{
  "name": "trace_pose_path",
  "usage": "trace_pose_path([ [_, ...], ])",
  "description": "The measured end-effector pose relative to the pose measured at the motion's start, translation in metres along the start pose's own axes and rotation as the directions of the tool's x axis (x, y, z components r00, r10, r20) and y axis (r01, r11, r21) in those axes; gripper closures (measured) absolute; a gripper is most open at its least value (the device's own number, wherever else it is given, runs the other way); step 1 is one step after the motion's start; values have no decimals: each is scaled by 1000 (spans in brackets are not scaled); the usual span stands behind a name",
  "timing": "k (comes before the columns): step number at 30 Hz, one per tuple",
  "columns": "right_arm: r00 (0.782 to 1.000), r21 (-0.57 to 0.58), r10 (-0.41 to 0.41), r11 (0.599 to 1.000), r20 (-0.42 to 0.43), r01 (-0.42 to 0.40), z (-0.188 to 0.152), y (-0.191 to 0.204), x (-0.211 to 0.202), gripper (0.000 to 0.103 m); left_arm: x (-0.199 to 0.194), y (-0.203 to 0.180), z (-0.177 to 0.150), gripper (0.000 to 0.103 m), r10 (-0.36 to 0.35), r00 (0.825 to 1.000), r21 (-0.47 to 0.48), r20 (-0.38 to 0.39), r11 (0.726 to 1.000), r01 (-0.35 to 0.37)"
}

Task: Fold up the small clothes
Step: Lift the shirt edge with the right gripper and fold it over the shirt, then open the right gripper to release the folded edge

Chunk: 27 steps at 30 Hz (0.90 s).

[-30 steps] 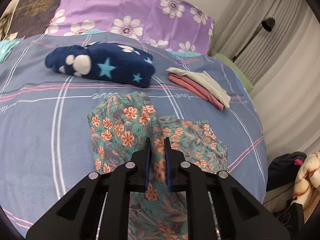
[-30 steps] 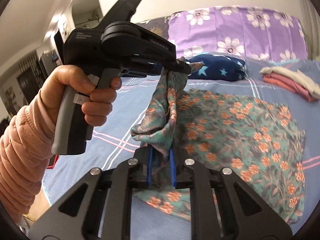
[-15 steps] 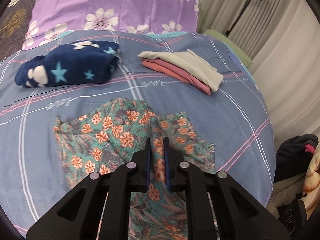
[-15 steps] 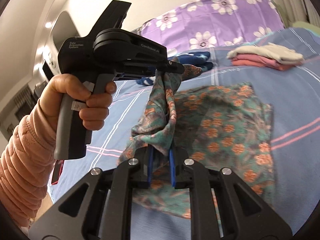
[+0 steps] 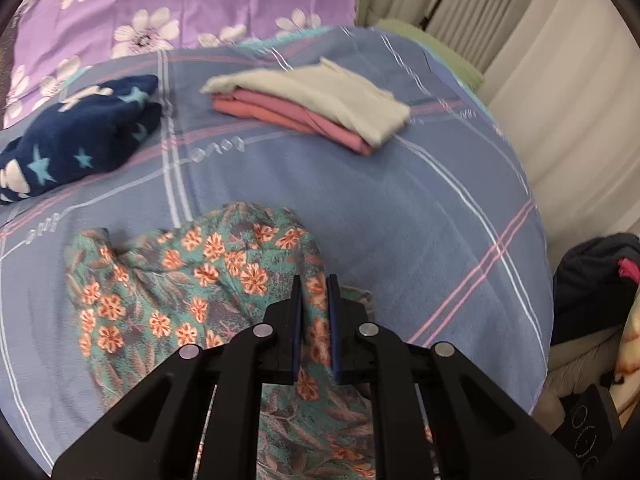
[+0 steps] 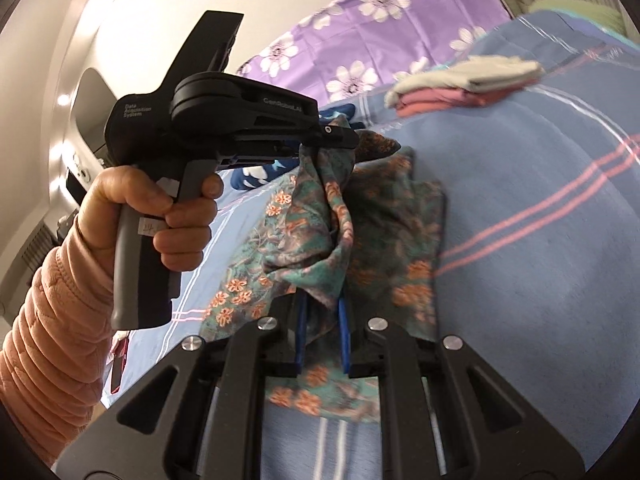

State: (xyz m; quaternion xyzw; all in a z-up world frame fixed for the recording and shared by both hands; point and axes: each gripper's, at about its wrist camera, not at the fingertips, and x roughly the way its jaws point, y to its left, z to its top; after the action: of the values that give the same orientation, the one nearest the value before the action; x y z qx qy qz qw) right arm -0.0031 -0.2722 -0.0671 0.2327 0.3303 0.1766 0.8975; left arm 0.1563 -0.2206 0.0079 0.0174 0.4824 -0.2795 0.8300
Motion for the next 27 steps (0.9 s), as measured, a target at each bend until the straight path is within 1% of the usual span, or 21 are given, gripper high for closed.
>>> trace_pose_path([
  [1, 1000, 16, 1, 1000, -12, -1, -3, -5, 0, 91, 5, -4, -1, 92, 3, 1000, 11, -13, 1000, -3],
  [3, 999, 58, 8, 998, -39, -6, -8, -17, 3, 91, 13, -11, -6, 81, 21, 999, 27, -24, 999, -20],
  [4, 998, 81, 15, 997, -55, -11, -12, -23, 4, 91, 14, -13, -8, 68, 23, 999, 23, -23, 999, -23],
  [5, 997, 104, 24, 994, -71, -17, -15, -28, 5, 91, 11, -17, -10, 59, 26, 1000, 19, -10, 999, -26],
  [7, 994, 150, 49, 988, -100, -34, -22, -38, 7, 91, 1, -24, -16, 56, 38, 999, 49, 27, 998, -39],
  [9, 992, 176, 73, 983, -105, -54, -25, -42, 6, 91, -18, -32, -27, 50, 67, 995, 118, 73, 990, -75],
  [10, 991, 188, 85, 980, -106, -64, -25, -44, 5, 92, -27, -35, -33, 38, 89, 991, 143, 97, 984, -102],
  [11, 989, 200, 97, 977, -108, -74, -25, -46, 4, 92, -39, -37, -44, 34, 119, 984, 173, 131, 975, -141],
  [12, 988, 212, 109, 974, -110, -84, -24, -48, 4, 92, -51, -38, -56, 33, 138, 978, 203, 158, 964, -169],
  [13, 987, 218, 115, 972, -111, -89, -23, -48, 4, 92, -58, -38, -64, 31, 148, 975, 219, 168, 958, -184],
  [14, 986, 224, 120, 970, -112, -93, -23, -49, 4, 92, -70, -37, -80, 28, 168, 969, 234, 181, 950, -208],
  [16, 985, 239, 129, 966, -115, -99, -21, -51, 5, 91, -84, -32, -105, 26, 199, 960, 244, 195, 939, -244],
  [17, 984, 245, 135, 964, -116, -103, -21, -51, 5, 92, -91, -29, -123, 25, 221, 955, 253, 198, 930, -267],
  [18, 983, 248, 138, 963, -117, -106, -20, -51, 5, 92, -97, -26, -141, 24, 245, 949, 263, 198, 919, -292],
  [19, 983, 250, 140, 962, -117, -107, -18, -51, 5, 92, -99, -23, -151, 22, 261, 945, 267, 197, 913, -308],
  [21, 983, 245, 139, 964, -118, -107, -14, -48, 5, 92, -103, -15, -181, 21, 304, 935, 274, 182, 898, -345],
  [23, 984, 227, 130, 969, -120, -101, -9, -44, 5, 92, -101, -10, -203, 21, 323, 934, 280, 155, 892, -355],
  [24, 985, 221, 124, 971, -123, -94, -7, -43, 5, 88, -100, -8, -213, 21, 333, 932, 282, 144, 889, -362],
  [25, 986, 225, 110, 971, -126, -80, -6, -42, 5, 82, -98, -8, -219, 21, 343, 929, 283, 140, 885, -370],
  [26, 986, 231, 105, 970, -129, -73, -9, -42, 3, 64, -96, -4, -227, 21, 360, 923, 284, 136, 879, -384],
  [27, 986, 244, 108, 967, -130, -74, -9, -42, 2, 53, -93, -1, -230, 21, 375, 917, 280, 135, 874, -398],
])
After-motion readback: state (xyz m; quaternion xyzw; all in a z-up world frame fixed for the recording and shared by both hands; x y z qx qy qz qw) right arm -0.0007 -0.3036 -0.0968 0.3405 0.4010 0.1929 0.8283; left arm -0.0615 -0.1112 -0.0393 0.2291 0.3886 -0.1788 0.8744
